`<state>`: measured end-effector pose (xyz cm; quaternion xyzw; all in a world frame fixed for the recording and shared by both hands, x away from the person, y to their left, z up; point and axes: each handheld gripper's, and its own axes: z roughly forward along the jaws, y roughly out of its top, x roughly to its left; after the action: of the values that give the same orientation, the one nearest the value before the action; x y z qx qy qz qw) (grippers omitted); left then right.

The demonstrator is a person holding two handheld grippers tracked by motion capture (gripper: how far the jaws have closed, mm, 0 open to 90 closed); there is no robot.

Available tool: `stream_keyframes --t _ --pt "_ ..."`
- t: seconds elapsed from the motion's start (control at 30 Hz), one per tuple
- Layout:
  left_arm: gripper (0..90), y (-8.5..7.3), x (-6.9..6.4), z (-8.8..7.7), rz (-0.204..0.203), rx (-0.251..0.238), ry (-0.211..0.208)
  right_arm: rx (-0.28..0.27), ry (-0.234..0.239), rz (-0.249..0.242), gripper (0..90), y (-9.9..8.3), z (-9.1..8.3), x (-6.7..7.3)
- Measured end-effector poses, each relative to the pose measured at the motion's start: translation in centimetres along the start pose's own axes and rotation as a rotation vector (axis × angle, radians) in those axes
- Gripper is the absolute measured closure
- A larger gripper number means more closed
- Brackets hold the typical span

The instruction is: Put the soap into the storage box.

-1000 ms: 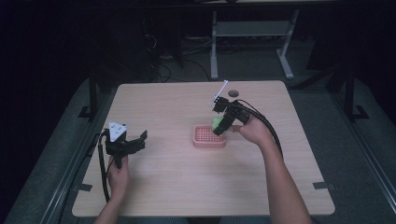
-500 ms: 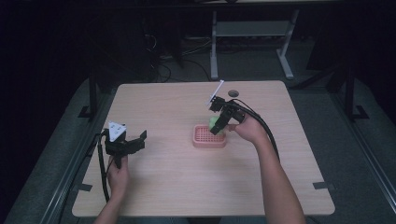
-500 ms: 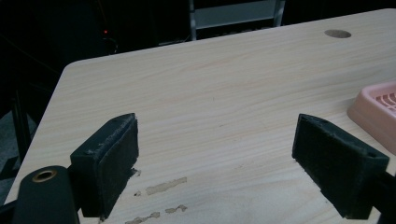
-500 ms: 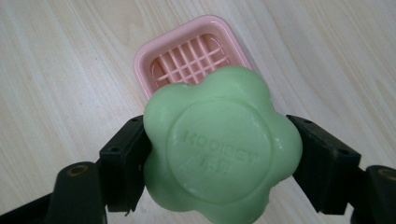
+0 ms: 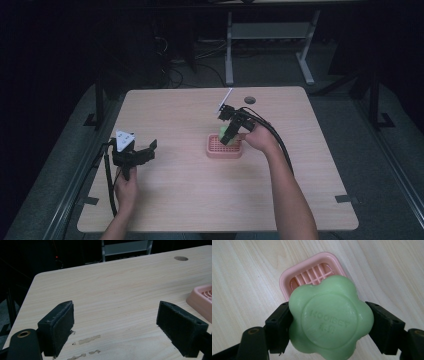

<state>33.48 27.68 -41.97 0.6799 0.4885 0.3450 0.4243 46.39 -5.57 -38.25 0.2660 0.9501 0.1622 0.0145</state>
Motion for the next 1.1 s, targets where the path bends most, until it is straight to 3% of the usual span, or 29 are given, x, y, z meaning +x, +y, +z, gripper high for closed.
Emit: stream_keyframes --t 1.1 --pt "14.3 0.0 0.1 -0.1 -0.003 -0.004 0.001 0.049 0.0 0.004 25.9 0.6 2.9 0.3"
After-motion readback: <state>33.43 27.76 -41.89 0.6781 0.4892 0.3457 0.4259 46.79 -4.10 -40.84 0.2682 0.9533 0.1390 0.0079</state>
